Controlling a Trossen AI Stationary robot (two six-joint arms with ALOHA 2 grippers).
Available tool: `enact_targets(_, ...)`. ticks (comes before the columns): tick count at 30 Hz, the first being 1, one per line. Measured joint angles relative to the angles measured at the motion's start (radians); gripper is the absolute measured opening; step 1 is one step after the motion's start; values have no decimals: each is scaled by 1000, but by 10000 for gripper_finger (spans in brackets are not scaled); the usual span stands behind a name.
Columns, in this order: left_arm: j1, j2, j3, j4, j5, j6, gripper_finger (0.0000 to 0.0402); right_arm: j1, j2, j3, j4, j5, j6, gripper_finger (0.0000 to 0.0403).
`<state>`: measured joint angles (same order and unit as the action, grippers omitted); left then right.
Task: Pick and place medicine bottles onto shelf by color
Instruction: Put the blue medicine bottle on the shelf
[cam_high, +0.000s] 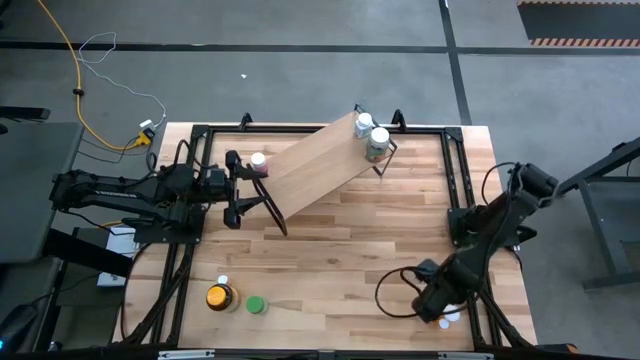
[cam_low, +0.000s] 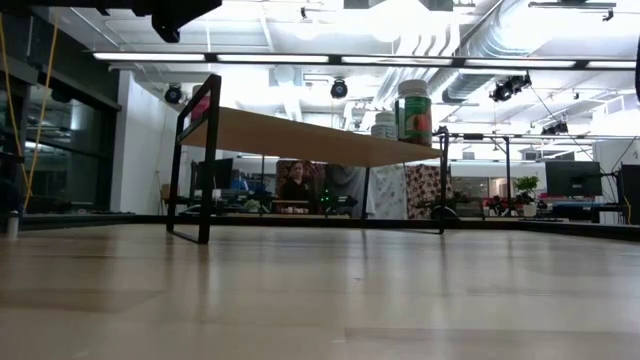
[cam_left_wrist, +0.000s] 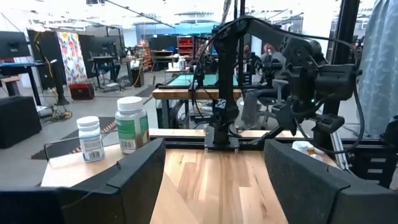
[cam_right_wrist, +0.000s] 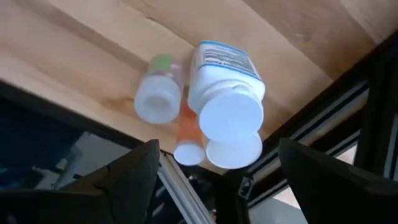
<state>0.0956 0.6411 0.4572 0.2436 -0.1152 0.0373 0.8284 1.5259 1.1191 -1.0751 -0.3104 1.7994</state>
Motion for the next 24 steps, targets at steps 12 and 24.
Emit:
enact_targets(12, 0, 0, 0, 26, 2, 24, 261, 6, 14, 0, -2, 72, 246, 319)
enact_targets(24, 0, 0, 0, 30, 21, 19, 261, 48, 14, 0, -59, 71, 412, 306)
